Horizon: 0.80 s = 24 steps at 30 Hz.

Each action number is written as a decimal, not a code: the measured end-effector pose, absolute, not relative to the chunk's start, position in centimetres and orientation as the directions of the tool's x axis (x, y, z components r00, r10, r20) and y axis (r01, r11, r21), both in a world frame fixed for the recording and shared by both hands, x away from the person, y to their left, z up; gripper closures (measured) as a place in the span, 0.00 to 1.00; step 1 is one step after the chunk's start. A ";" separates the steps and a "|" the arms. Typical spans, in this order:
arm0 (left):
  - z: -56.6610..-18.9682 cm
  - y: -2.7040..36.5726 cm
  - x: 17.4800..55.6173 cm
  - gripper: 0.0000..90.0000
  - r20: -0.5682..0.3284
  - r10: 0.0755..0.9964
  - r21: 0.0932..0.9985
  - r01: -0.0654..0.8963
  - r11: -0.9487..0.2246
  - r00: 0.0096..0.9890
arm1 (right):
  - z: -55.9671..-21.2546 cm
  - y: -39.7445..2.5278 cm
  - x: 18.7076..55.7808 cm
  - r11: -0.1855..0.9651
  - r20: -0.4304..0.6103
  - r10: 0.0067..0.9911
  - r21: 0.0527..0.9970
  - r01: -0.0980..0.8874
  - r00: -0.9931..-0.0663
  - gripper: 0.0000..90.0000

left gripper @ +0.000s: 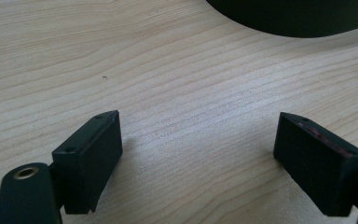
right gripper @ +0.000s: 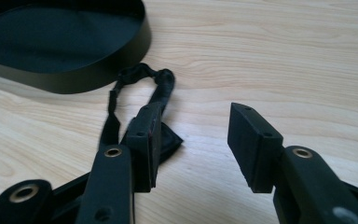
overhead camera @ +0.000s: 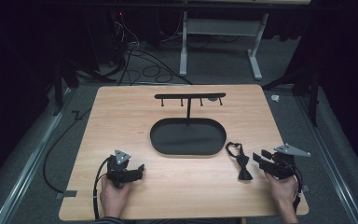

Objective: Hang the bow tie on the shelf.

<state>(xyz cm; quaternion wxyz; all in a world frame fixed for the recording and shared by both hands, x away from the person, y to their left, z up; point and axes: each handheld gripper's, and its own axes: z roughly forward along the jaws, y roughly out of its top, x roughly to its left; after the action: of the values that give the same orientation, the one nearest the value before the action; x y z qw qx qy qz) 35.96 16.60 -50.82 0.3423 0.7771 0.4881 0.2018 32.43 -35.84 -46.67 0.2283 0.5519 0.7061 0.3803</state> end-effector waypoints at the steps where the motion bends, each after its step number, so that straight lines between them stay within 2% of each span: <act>1: -50.8 16.6 36.0 0.18 -0.020 0.897 0.729 0.621 -0.289 0.442 | -46.6 -35.5 32.6 0.116 0.094 0.948 0.786 0.607 -0.303 0.63; 13: -50.8 16.6 36.0 0.18 -0.019 0.897 0.729 0.620 -0.290 0.442 | -46.8 -33.2 34.8 0.154 0.104 0.929 0.763 0.628 -0.355 0.64; 24: -50.8 16.6 35.9 0.18 -0.019 0.897 0.728 0.621 -0.291 0.442 | -47.8 -32.2 37.1 0.173 0.076 0.943 0.722 0.670 -0.325 0.64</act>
<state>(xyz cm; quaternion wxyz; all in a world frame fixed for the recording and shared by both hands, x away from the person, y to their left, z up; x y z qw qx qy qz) 35.95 16.59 -50.81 0.3412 0.7775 0.4881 0.2021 37.06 -32.23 -47.82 0.2000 0.5453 0.7393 0.3407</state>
